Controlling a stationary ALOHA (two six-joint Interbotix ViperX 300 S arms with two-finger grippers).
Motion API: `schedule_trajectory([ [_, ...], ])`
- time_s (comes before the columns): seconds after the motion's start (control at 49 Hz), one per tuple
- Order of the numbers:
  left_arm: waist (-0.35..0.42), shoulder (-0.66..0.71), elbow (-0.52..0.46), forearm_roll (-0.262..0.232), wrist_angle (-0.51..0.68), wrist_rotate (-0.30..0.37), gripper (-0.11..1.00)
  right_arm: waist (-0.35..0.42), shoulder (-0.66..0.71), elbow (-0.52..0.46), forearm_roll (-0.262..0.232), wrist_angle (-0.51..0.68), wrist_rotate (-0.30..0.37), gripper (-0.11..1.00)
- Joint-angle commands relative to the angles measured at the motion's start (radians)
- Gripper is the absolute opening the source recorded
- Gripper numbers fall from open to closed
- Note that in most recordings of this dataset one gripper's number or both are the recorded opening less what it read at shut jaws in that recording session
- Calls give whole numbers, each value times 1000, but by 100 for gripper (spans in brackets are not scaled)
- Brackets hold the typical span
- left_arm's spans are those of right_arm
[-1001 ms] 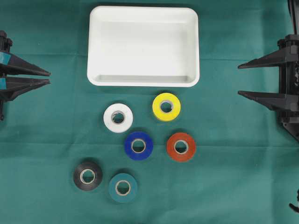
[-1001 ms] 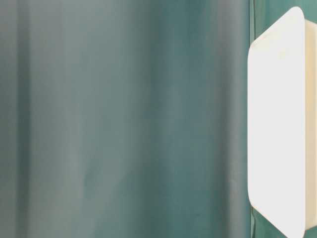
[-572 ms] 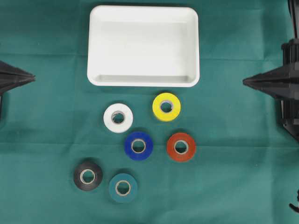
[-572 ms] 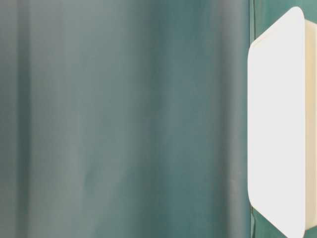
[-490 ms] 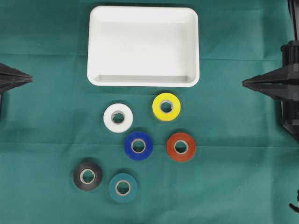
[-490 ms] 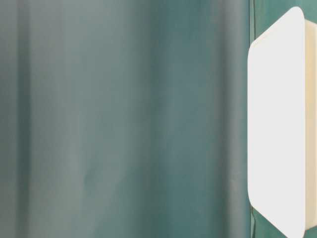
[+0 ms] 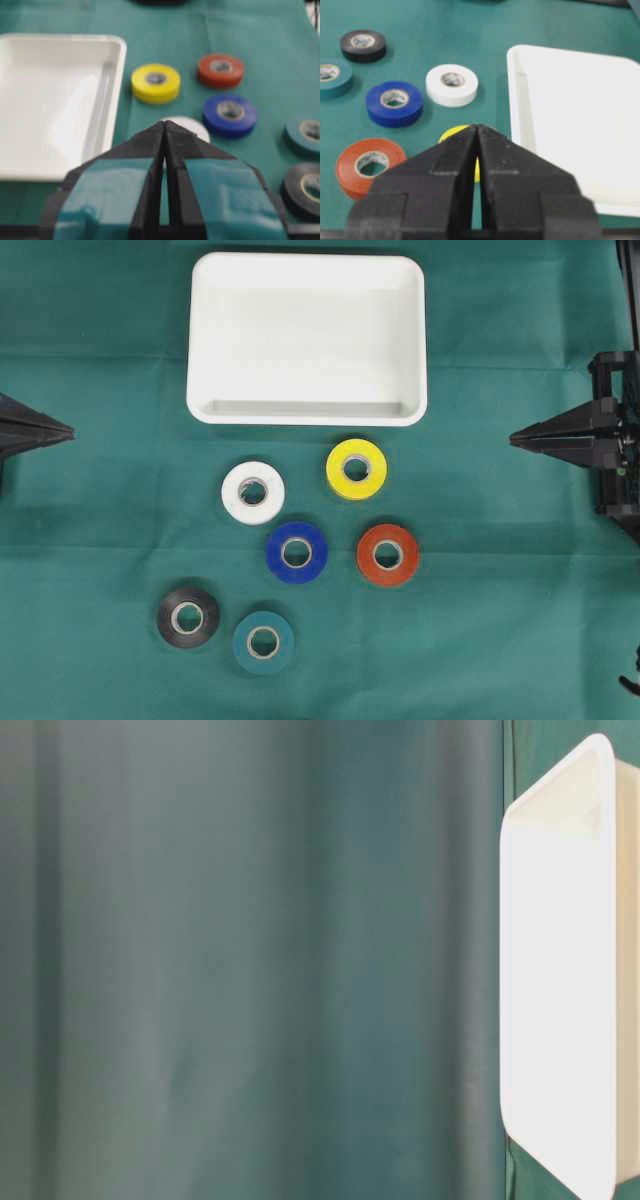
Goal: Put the tape into the white case with the right arm.
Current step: 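Open the right gripper and start moving it toward the tape rolls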
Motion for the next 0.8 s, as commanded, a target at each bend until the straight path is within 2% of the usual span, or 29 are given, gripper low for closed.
schedule_trajectory([
  [0.0, -2, -5, -11, -2, 17, 0, 0, -2, 5, 0, -12, -5, 9, -9],
  [0.082, -2, -15, -5, 0, 28, 0, 0, -2, 2, 12, -35, -6, 9, -6],
  [0.184, -2, -23, 3, 0, 35, 0, 0, -2, -3, 20, -54, -6, 9, 7],
  [0.286, -2, -25, 5, 0, 37, 0, 0, -2, -2, 20, -64, 0, 9, 29],
  [0.347, -2, -25, 5, 0, 37, 0, 0, -2, 0, 23, -66, 0, 9, 48],
  [0.388, -2, -25, 6, 0, 37, 0, 0, -2, -2, 23, -69, 2, 9, 55],
  [0.613, -2, -25, 12, 0, 38, 0, 0, 3, -3, 35, -71, 2, 9, 55],
  [0.776, -2, -25, 17, 0, 41, 0, 0, 49, -3, 54, -71, 3, 8, 55],
])
